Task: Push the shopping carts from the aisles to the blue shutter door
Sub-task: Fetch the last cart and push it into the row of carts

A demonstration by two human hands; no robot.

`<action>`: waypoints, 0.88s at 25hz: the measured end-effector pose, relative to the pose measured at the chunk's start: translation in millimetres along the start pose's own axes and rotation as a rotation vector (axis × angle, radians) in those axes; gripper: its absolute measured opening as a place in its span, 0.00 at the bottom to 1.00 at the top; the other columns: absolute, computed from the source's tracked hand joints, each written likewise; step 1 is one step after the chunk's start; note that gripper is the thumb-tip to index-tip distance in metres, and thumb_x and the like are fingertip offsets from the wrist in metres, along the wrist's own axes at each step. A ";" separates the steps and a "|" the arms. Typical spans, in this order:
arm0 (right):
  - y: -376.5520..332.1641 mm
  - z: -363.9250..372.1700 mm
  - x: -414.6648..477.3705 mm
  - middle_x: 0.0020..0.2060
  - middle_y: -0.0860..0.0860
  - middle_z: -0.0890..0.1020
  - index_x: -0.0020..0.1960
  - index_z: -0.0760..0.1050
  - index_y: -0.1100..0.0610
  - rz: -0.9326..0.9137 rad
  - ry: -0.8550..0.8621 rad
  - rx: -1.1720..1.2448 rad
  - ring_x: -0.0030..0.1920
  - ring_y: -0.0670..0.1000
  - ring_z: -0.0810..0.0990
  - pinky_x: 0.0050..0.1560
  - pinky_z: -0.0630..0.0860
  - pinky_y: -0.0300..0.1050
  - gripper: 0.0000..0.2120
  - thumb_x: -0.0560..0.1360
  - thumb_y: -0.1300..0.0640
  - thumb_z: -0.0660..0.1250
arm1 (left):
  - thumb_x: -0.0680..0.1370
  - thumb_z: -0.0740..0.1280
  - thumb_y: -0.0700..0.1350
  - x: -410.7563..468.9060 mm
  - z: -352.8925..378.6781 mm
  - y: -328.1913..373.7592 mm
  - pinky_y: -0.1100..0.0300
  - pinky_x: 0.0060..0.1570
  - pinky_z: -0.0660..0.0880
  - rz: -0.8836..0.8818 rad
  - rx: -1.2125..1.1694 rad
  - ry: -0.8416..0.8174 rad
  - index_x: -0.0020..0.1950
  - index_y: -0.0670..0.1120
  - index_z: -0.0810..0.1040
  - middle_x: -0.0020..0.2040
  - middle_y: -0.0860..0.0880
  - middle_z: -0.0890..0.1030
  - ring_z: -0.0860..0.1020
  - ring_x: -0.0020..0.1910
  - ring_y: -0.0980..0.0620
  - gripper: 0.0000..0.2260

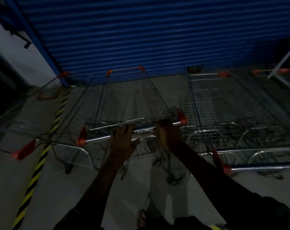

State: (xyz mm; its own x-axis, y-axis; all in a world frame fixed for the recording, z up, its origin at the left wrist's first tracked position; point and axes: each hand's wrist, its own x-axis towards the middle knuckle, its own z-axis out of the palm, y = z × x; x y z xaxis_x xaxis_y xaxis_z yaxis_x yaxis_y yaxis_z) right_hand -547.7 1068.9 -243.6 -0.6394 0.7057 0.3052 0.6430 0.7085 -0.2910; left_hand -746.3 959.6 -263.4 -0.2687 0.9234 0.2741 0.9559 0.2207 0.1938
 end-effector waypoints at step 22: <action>7.6 -21.4 -114.6 0.41 0.53 0.85 0.50 0.83 0.54 0.007 0.170 -0.186 0.44 0.59 0.84 0.54 0.77 0.53 0.37 0.76 0.24 0.49 | 0.77 0.56 0.71 -69.5 -18.8 25.2 0.46 0.63 0.68 0.121 0.054 -0.029 0.63 0.58 0.81 0.59 0.52 0.85 0.80 0.62 0.46 0.26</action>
State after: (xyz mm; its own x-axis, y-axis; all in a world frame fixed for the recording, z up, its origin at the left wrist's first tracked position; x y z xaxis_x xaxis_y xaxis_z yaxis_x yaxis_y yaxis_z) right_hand -460.5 993.3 -261.4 -0.5643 0.6877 0.4567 0.7239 0.6781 -0.1267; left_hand -705.7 895.2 -259.9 -0.1482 0.9528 0.2650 0.9863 0.1228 0.1101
